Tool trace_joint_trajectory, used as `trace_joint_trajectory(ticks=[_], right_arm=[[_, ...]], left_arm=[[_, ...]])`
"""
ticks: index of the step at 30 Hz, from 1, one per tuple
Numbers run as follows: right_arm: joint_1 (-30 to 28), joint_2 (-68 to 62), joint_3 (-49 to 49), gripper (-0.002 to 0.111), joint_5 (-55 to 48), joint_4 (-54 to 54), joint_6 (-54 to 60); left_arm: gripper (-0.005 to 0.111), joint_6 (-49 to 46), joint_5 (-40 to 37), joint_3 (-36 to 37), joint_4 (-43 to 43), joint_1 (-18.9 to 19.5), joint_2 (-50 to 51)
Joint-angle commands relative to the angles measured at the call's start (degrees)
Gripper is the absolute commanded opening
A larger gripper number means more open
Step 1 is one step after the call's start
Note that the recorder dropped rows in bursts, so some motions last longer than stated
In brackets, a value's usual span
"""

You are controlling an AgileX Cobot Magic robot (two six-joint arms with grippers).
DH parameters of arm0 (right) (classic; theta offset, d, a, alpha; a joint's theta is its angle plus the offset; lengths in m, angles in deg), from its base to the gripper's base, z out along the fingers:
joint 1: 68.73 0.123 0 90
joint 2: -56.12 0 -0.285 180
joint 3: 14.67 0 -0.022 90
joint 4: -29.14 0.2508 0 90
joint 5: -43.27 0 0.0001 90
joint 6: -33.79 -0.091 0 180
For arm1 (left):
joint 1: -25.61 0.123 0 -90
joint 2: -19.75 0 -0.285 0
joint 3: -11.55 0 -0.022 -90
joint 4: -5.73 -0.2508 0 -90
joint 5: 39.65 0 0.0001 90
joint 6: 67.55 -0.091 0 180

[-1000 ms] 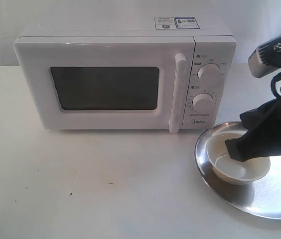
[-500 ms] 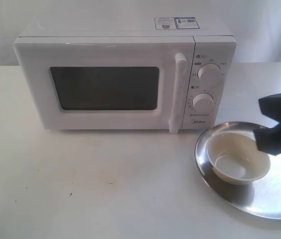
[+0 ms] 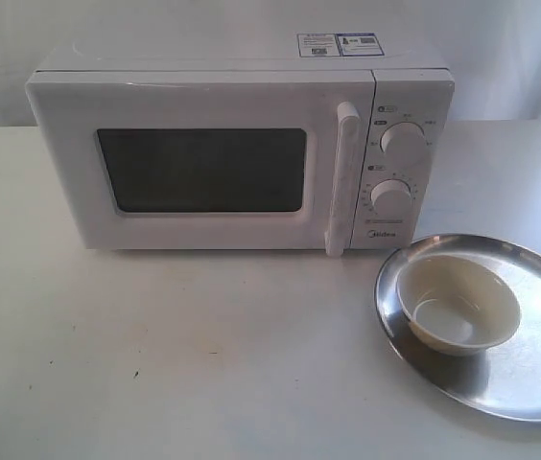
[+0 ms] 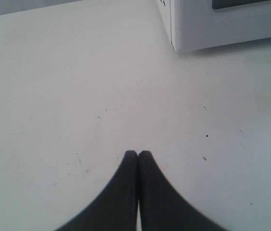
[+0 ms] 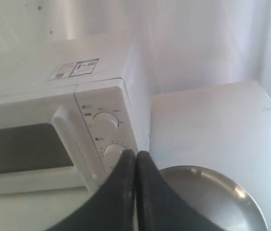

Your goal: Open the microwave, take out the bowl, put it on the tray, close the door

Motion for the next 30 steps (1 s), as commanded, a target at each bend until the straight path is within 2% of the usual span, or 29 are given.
trace_joint_trajectory(ticks=[1, 6, 13, 14, 17, 19, 26, 30], right_arm=[[-9.0, 4.3, 8.7, 0.000, 10.0, 5.2, -0.7], [-14.5, 11.8, 21.0, 0.000, 21.4, 7.7, -0.7], [-15.0, 21.0, 38.7, 0.000, 28.5, 7.9, -0.6], [-15.0, 21.4, 39.4, 0.000, 29.8, 7.9, -0.6], [-15.0, 21.7, 39.4, 0.000, 22.7, 7.5, 5.2], [-15.0, 21.7, 39.4, 0.000, 23.1, 7.5, 9.5], [-15.0, 21.7, 39.4, 0.000, 25.2, 7.9, 10.8], [-15.0, 21.7, 39.4, 0.000, 23.0, 8.1, 18.3]], left_arm=[[0.000, 0.2, 0.1, -0.1, 0.4, -0.2, -0.1], [0.000, 0.2, 0.1, -0.1, 0.4, -0.2, -0.1], [0.000, 0.2, 0.1, -0.1, 0.4, -0.2, -0.1], [0.000, 0.2, 0.1, -0.1, 0.4, -0.2, -0.1], [0.000, 0.2, 0.1, -0.1, 0.4, -0.2, -0.1], [0.000, 0.2, 0.1, -0.1, 0.4, -0.2, -0.1], [0.000, 0.2, 0.1, -0.1, 0.4, -0.2, -0.1], [0.000, 0.2, 0.1, -0.1, 0.4, -0.2, -0.1]])
